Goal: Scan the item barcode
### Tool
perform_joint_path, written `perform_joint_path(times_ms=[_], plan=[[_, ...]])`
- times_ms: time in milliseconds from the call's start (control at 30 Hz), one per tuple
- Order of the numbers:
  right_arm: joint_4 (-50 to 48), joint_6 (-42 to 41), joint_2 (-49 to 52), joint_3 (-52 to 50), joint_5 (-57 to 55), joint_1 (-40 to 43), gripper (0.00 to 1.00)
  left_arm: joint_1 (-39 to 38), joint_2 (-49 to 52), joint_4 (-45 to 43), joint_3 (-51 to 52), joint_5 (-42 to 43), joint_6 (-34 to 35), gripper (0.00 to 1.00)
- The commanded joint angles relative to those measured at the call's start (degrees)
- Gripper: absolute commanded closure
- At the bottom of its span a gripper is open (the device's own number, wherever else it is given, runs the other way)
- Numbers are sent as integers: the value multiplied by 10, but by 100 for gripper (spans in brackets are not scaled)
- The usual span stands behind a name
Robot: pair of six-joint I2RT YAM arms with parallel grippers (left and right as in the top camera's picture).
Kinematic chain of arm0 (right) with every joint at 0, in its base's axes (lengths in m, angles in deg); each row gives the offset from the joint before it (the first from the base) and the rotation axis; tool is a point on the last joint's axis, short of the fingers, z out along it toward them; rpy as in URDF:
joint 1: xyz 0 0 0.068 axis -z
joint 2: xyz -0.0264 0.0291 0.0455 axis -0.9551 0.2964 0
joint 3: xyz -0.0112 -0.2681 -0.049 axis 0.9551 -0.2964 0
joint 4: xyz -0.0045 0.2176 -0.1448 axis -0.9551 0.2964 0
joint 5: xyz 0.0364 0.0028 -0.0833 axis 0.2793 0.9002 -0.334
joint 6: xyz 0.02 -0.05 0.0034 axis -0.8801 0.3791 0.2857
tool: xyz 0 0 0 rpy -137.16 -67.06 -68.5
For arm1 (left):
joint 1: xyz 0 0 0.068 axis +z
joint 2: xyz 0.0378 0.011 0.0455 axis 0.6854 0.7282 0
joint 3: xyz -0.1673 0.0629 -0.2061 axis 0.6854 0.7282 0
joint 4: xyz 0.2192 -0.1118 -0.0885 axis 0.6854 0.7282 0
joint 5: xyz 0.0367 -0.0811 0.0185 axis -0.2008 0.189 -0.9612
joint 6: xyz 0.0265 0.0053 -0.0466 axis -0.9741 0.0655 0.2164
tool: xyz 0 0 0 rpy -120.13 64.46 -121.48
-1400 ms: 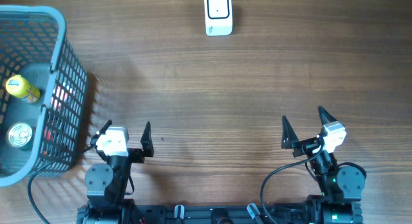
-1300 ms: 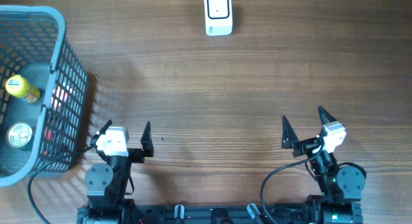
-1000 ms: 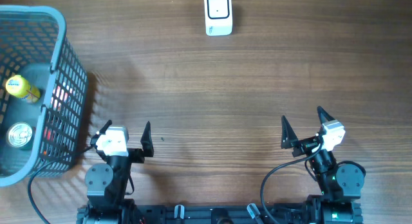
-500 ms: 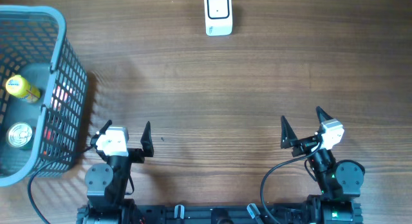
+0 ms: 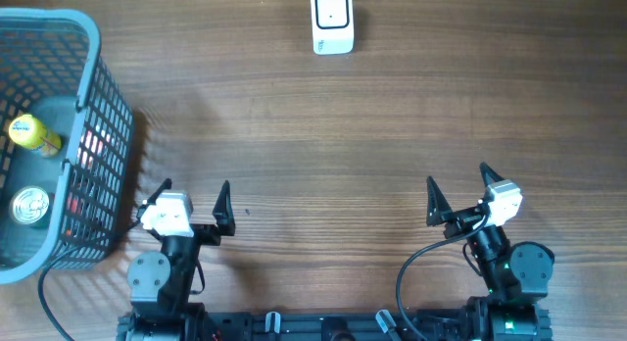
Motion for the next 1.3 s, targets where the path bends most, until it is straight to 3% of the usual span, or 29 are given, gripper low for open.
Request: perform_joint_path(times_ms=[0,300,433,600,833,900,1000,1167,1267], plan=[[-1,2,4,0,-8,-3,0,-4,15,-4,-40,11,46,0],[-2,2,4,0,-8,-3,0,-4,199,17,-180,26,84,0],[-1,2,4,0,-8,-3,0,-4,358,66,-314,44,82,0],[-2,2,4,0,-8,-3,0,-4,488,147,-481,44,64,0],[-2,2,4,0,-8,-3,0,-3,535,152,-509,47,68,0],[-2,2,4,0,-8,-3,0,-2,536,156,-540,10,89,0],[-2,2,4,0,-8,-3,0,24,559,207,-641,-64,114,0],[-2,2,4,0,-8,-3,0,125,668,327,-904,-71,118,0],[-2,2,4,0,-8,-3,0,204,738,393,-1022,-101,161,0]])
